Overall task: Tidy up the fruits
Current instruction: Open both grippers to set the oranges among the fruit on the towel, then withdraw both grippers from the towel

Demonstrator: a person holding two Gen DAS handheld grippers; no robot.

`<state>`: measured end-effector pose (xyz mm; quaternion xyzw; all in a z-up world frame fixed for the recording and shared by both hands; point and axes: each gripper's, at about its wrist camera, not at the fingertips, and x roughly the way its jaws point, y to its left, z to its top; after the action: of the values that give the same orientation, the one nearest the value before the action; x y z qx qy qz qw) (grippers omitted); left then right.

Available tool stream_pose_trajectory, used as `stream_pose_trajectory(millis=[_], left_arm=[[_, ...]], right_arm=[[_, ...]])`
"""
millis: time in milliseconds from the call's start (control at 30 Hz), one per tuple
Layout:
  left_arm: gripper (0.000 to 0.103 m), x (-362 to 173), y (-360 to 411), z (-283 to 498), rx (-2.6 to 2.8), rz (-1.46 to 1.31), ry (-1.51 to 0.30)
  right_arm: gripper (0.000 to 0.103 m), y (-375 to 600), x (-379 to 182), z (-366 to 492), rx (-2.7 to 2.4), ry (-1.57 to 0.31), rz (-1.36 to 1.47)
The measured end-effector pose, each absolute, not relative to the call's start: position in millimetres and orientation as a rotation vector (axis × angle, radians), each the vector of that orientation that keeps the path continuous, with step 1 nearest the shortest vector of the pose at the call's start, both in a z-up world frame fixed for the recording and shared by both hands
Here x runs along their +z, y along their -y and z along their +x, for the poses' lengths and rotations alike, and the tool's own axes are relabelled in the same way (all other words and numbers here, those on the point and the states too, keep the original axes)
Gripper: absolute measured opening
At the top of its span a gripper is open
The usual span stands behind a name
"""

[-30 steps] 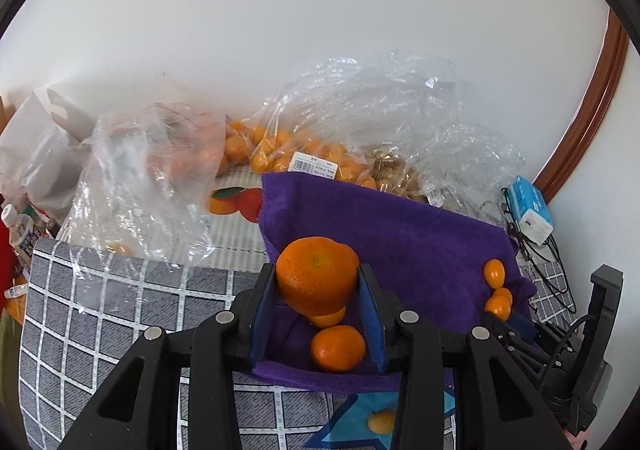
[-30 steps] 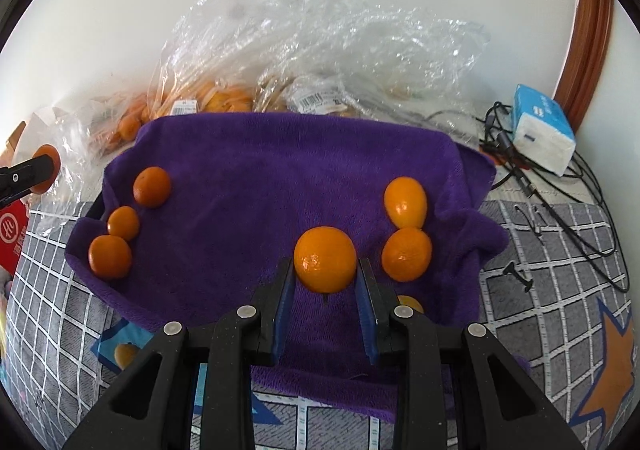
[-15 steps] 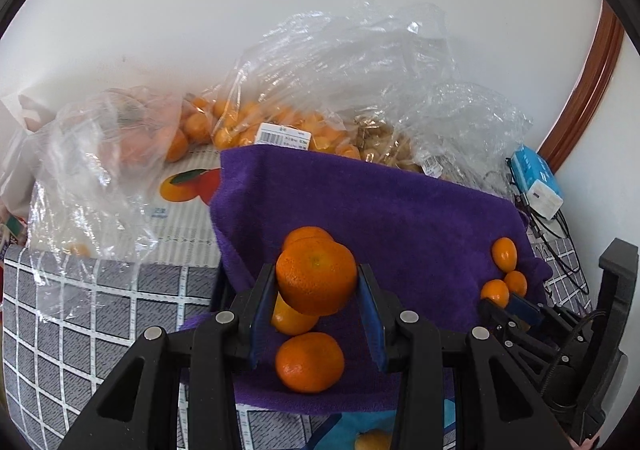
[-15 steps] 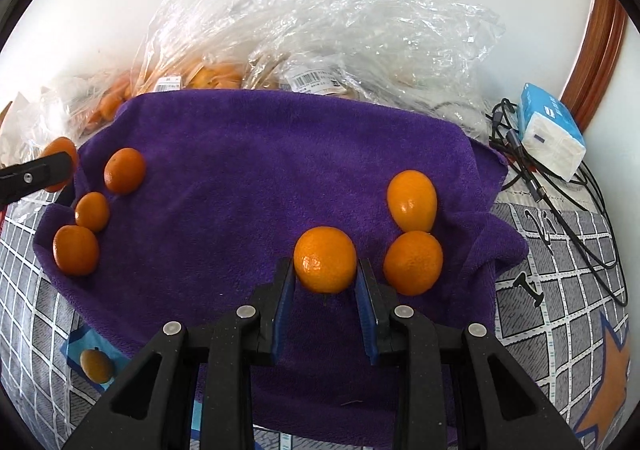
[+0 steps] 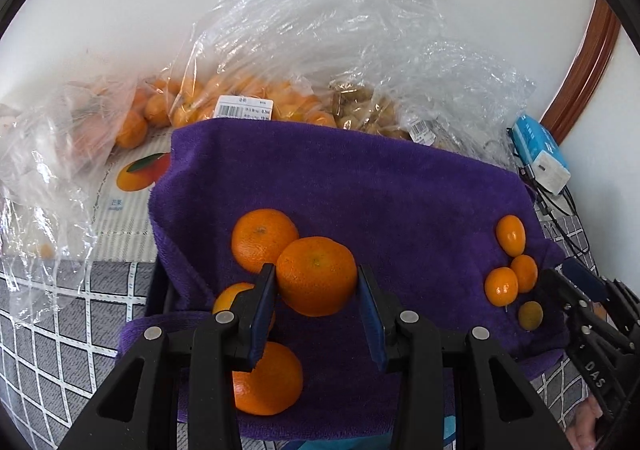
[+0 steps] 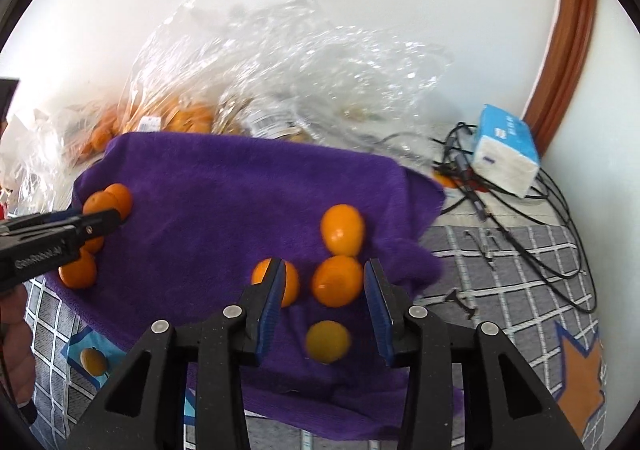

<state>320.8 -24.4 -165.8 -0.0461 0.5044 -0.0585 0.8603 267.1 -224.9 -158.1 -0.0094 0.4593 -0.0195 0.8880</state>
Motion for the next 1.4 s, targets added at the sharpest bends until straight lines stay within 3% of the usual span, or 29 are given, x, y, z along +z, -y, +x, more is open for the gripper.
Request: stream_pose_trajectory(millis=[300,433,700,900,1000,1167,1267,1400], left_arm=[[0.042,-173,31,322,-0.104,-0.081,-1.077],[0.050,-155,28,311,-0.107,-0.083,-1.035],[0.055,-115,8,267,-0.087,-0.088,-0.953],[0.056,-103,-23,226,-0.024,-0.094,-0.927],[0.056,-104,-44,206,0.009,-0.109,-0.926],[0.056,-121,-74,175,0.043,-0.140,-0.950],[0.056,-133,-89,160,0.051,-0.152,-0.960],[0.056,-146,-103,148,0.072,-0.140,-0.975]], right_arm=[[0.042,233,-160,259,-0.069,-0.969,-0.015],[0.042,231,-159,251,-0.073,-0.979,-0.011],[0.050,217,-138,222,-0.063,-0.949,-0.003],[0.049,199,-127,193,-0.022,-0.928,0.023],[0.033,187,-130,182,0.012,-0.939,0.042],[0.033,159,-141,166,0.069,-0.940,0.023],[0.040,142,-154,159,0.131,-0.961,0.039],[0.041,117,-174,157,0.187,-0.991,0.045]])
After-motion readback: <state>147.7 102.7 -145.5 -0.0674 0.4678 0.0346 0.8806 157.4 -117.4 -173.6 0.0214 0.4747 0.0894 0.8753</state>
